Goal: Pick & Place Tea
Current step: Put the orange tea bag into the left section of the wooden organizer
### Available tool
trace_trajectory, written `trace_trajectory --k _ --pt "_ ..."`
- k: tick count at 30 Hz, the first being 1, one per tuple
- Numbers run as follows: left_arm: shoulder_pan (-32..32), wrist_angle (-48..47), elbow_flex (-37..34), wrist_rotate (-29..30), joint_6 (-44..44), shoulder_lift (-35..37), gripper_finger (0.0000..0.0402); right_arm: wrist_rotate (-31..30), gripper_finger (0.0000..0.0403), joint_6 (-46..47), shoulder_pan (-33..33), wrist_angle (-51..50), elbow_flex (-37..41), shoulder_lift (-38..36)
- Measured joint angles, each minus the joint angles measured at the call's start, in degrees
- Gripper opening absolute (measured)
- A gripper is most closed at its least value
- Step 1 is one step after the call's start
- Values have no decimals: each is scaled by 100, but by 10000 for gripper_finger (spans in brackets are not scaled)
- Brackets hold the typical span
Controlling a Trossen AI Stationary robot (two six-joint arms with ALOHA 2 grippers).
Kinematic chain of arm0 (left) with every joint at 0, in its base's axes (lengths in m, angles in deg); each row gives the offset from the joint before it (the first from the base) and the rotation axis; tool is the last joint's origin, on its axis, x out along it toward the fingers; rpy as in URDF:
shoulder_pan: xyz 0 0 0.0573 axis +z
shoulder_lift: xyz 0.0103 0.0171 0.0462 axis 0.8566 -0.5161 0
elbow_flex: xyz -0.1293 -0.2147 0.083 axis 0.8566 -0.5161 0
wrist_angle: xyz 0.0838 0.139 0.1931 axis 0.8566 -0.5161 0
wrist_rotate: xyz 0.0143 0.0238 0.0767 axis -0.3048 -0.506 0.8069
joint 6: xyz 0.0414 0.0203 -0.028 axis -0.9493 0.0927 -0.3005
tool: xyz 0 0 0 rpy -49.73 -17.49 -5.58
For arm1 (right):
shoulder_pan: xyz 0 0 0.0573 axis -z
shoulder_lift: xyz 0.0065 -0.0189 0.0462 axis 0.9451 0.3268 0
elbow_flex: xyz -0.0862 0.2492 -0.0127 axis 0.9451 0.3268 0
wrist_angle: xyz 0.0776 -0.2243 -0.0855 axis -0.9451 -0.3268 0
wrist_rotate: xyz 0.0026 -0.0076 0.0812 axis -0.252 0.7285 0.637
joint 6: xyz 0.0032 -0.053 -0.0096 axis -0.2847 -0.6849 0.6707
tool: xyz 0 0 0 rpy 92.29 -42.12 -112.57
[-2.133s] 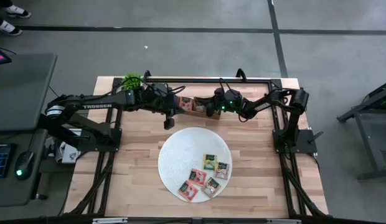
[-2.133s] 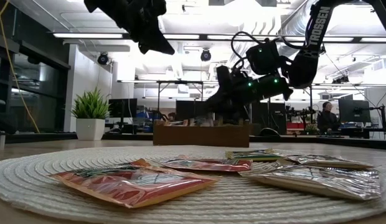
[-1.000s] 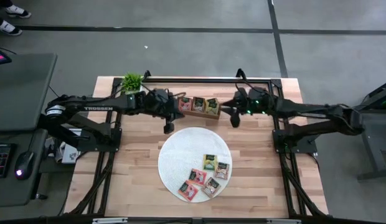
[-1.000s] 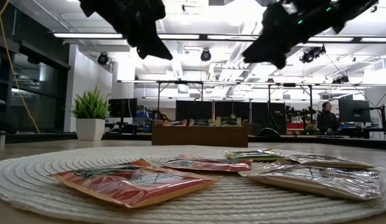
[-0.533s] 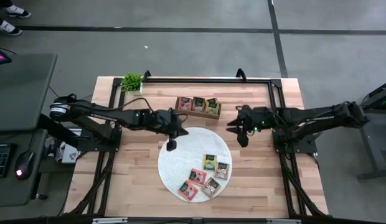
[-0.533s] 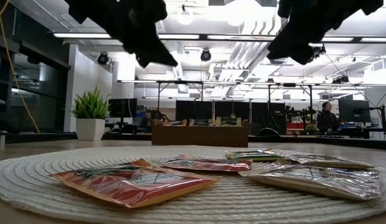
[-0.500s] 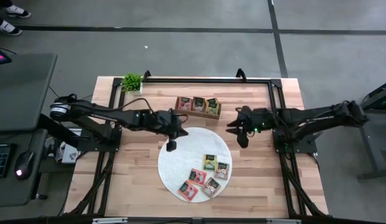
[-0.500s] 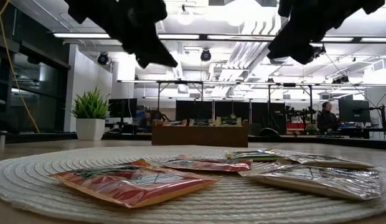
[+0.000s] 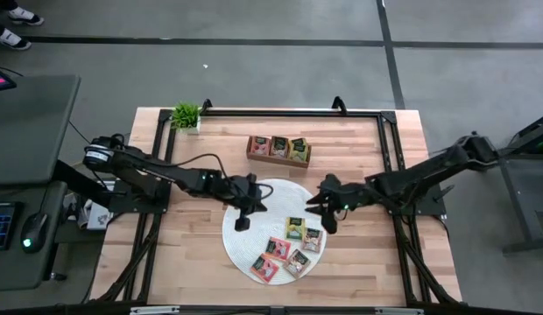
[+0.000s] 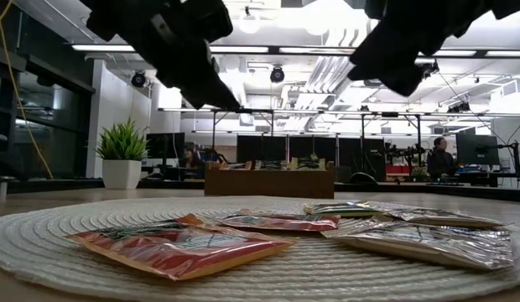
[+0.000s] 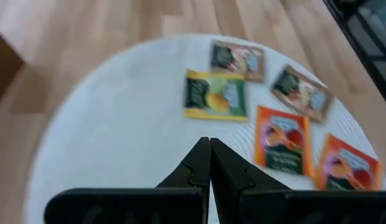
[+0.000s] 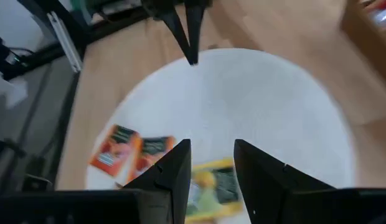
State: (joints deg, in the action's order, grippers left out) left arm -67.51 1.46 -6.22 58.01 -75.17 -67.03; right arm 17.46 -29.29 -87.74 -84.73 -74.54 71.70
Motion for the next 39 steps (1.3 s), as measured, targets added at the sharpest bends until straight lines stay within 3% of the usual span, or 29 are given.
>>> trace_trajectory --k 7,17,26,36,39 --pt "-287 -306 -2 -97 -128 -10 1 -2 94 27 -413 -92 -863 1241" --pt "-629 -412 -369 -104 -257 -10 1 29 8 80 -782 -1195 -2514 2919" --pt "-874 510 -710 -317 419 -10 1 -108 1 906 -1026 -1226 -2621 3464" --pt "-913 878 -732 -329 1681 -366 1 26 1 631 -1063 -1110 -2621 3657" --pt "-1013 1369 -706 -331 2037 -590 1 -41 0 515 -1065 -1079 -2623 3760"
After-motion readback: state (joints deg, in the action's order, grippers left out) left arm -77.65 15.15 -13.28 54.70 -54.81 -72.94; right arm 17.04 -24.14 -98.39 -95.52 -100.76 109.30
